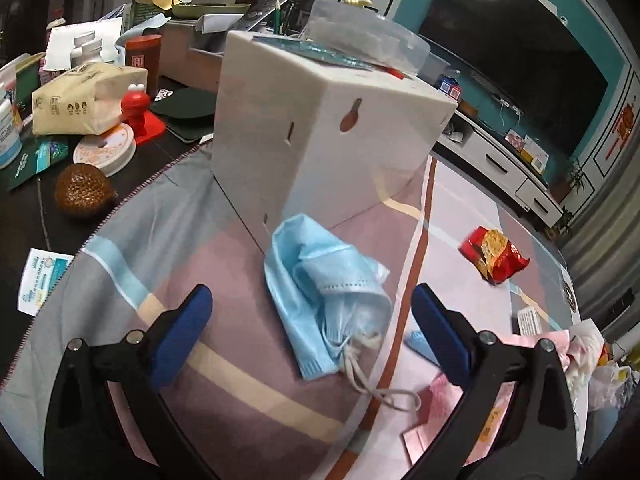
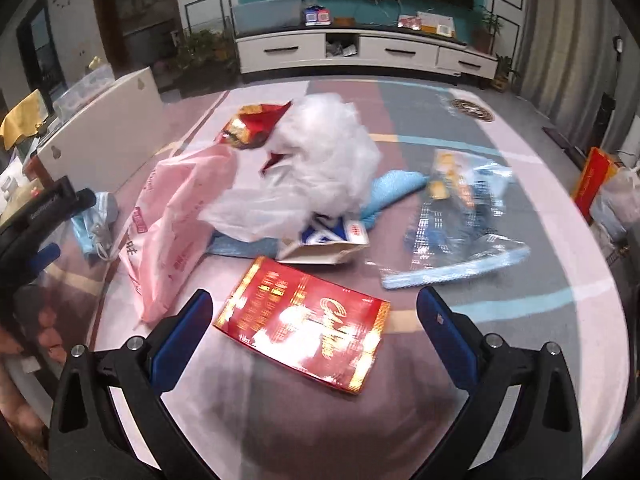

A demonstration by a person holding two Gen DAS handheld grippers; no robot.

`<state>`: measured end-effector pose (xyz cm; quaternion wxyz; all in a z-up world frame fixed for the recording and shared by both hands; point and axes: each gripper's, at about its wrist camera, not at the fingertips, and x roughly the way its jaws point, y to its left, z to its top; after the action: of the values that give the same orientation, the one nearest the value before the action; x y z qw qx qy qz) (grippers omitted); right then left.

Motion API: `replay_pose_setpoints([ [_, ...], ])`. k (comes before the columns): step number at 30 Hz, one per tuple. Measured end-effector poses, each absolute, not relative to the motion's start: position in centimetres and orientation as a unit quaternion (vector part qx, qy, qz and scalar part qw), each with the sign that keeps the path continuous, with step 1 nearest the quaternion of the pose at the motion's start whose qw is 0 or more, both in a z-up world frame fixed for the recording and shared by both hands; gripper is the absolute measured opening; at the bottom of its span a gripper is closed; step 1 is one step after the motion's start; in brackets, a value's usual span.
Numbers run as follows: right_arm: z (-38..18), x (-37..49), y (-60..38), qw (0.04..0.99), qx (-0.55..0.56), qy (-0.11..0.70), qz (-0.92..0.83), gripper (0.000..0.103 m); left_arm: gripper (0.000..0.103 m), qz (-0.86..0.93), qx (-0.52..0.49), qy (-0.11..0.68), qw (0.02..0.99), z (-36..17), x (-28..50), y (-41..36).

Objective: Collect trash
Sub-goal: 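Grasp the blue face mask with the left gripper while the right grasps the red box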

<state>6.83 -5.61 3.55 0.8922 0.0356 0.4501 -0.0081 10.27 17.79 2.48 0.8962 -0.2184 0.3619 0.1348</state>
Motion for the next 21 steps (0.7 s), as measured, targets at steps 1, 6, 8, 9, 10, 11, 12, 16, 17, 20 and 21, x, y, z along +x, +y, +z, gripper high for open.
replay_pose_setpoints([
  [1, 3.3, 7.1, -5.2, 0.892, 0.033, 0.452, -0.006, 0.100, 0.091, 0.132, -0.221, 0.365, 0.895, 2.2, 10.4, 17.8],
  [6, 2.2, 7.4, -4.3, 0.894, 0.002, 0.448, -0.018, 0.100, 0.059, 0.127, -0.201, 0.376, 0.895, 1.3, 11.2, 16.9],
  [8, 2.0, 7.4, -4.4, 0.895, -0.003, 0.447, -0.021, 0.100, 0.045, 0.114, -0.210, 0.374, 0.896, 1.2, 11.2, 16.8],
  [9, 2.0, 7.4, -4.5, 0.895, -0.004, 0.445, -0.024, 0.100, 0.042, 0.112, -0.215, 0.373, 0.896, 1.1, 11.1, 16.8],
  [10, 1.9, 7.4, -4.6, 0.895, -0.003, 0.445, -0.026, 0.100, 0.039, 0.114, -0.219, 0.371, 0.896, 1.1, 11.0, 16.9],
  [11, 1.9, 7.4, -4.8, 0.895, -0.001, 0.446, -0.027, 0.100, 0.032, 0.111, -0.223, 0.370, 0.895, 1.0, 11.0, 17.0],
  [12, 1.8, 7.4, -5.0, 0.895, 0.001, 0.445, -0.026, 0.100, 0.028, 0.109, -0.227, 0.369, 0.895, 1.0, 10.9, 17.1],
  [16, 1.8, 7.2, -5.3, 0.898, -0.006, 0.440, -0.023, 0.100, 0.021, 0.103, -0.234, 0.367, 0.894, 1.5, 10.5, 17.1],
  [17, 1.7, 7.1, -5.3, 0.898, -0.007, 0.440, -0.022, 0.100, 0.021, 0.101, -0.236, 0.364, 0.895, 1.9, 10.4, 17.0],
  [20, 1.7, 6.6, -5.2, 0.898, -0.006, 0.439, -0.018, 0.099, 0.021, 0.090, -0.243, 0.344, 0.903, 3.5, 9.6, 16.3],
  [21, 1.7, 6.5, -5.3, 0.898, -0.006, 0.439, -0.016, 0.099, 0.021, 0.084, -0.242, 0.339, 0.905, 4.1, 9.4, 15.9],
])
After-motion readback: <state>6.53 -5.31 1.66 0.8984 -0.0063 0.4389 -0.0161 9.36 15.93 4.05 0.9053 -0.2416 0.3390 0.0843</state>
